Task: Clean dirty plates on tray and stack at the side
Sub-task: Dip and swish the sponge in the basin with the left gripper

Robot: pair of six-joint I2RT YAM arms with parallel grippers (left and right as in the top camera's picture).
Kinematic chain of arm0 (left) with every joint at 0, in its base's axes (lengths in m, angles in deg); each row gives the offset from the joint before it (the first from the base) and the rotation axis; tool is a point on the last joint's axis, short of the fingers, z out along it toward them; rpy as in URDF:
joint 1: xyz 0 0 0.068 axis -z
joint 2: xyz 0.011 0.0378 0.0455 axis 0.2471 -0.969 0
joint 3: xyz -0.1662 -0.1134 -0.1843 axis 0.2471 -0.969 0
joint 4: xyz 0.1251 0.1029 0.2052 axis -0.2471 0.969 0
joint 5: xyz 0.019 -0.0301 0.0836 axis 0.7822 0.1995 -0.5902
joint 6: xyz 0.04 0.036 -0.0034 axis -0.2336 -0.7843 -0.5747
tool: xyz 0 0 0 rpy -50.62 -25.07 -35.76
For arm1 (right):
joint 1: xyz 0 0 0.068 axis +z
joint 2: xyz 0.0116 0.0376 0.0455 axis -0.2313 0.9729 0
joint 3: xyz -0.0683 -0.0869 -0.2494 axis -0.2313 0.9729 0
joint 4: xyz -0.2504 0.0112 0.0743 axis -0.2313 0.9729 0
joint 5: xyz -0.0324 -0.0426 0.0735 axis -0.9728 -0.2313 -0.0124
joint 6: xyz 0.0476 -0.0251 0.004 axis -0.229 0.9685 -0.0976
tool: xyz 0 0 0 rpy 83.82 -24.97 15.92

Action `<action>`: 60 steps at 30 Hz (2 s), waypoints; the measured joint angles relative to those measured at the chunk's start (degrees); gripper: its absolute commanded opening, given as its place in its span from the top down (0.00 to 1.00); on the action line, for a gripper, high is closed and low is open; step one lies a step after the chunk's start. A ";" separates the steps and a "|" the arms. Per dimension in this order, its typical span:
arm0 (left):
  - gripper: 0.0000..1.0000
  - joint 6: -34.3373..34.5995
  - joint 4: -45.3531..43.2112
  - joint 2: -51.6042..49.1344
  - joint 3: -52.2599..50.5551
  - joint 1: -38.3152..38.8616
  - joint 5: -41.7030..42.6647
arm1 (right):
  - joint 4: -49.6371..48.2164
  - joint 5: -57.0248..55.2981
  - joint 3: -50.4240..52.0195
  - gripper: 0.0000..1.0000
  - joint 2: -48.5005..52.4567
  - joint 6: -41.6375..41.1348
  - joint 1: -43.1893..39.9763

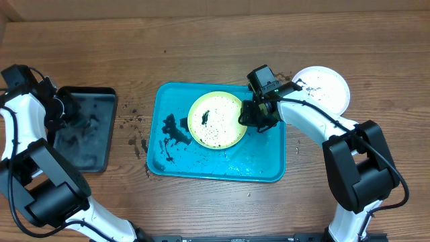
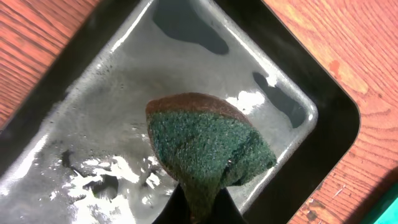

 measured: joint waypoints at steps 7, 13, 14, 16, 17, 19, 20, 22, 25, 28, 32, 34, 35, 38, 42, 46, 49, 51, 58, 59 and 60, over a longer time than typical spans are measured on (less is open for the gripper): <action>0.91 0.00 -2.56 -6.86 0.07 0.00 0.70 | 0.15 0.00 0.00 0.96 0.00 0.00 0.00; 0.21 -0.33 -2.38 -10.40 0.79 0.00 -0.61 | 0.46 0.02 0.00 0.96 0.00 -0.02 0.00; 0.22 -0.33 -1.90 -10.38 1.14 0.00 -0.87 | 0.46 0.04 0.00 0.96 0.00 -0.02 0.00; 0.29 -0.28 0.46 -10.40 1.92 0.00 -1.57 | 0.46 0.02 0.00 0.96 0.00 -0.02 0.00; 0.33 -0.33 2.08 -10.47 2.32 0.00 -1.75 | 0.44 0.02 0.00 0.96 0.00 -0.02 -0.02; 0.39 -0.31 5.38 -10.51 3.61 0.00 -1.97 | 0.44 0.00 0.00 0.96 0.00 0.00 -0.02; 0.40 -0.33 6.75 -10.51 4.50 0.00 -1.99 | 0.42 0.00 0.00 0.96 0.00 0.00 0.00; 0.43 -0.39 8.98 -10.51 6.16 0.00 -1.73 | 0.44 0.02 0.00 0.96 0.00 0.00 0.00; 0.41 -0.37 11.26 -10.51 6.95 0.00 -1.01 | 0.39 0.02 0.00 0.96 0.00 0.02 0.00; 0.34 -0.28 12.28 -10.51 6.95 0.11 -0.55 | 0.42 0.02 0.00 0.96 0.00 0.00 0.00; 0.32 0.09 11.89 -10.51 6.95 0.11 -0.42 | 0.39 0.04 0.00 0.96 0.00 0.00 0.00; 0.35 0.09 9.97 -10.51 6.84 0.11 -0.42 | 0.37 0.02 0.00 0.96 0.00 0.02 0.00; 0.36 0.22 9.11 -10.51 6.67 0.11 -0.42 | 0.28 0.00 0.00 0.96 0.00 0.00 0.00; 0.37 0.57 6.97 -10.51 4.96 0.48 -0.44 | -0.02 0.02 0.00 0.96 0.00 0.02 0.00; 0.37 0.96 6.43 -10.54 2.19 1.97 -0.72 | -0.04 0.02 0.00 0.96 0.00 0.00 0.00; 0.43 1.49 6.40 -10.51 2.10 3.41 -2.27 | 0.04 0.04 0.00 0.96 0.00 0.00 0.00; 0.57 1.60 6.43 -10.51 2.10 3.74 -3.32 | 0.04 0.02 0.00 0.96 0.00 0.00 0.00; 0.70 1.68 6.43 -10.51 2.10 3.76 -3.72 | 0.04 0.00 0.00 0.96 0.00 0.00 0.00; 0.96 1.79 6.40 -10.51 2.10 3.76 -4.37 | 0.04 0.02 0.00 0.96 0.00 0.02 0.00; 0.96 1.81 6.40 -10.54 2.10 3.76 -4.37 | 0.09 0.02 0.00 0.96 0.00 0.00 0.00; 0.96 1.81 6.40 -10.54 2.10 3.76 -4.39 | 0.07 0.02 0.00 0.96 0.00 0.00 0.00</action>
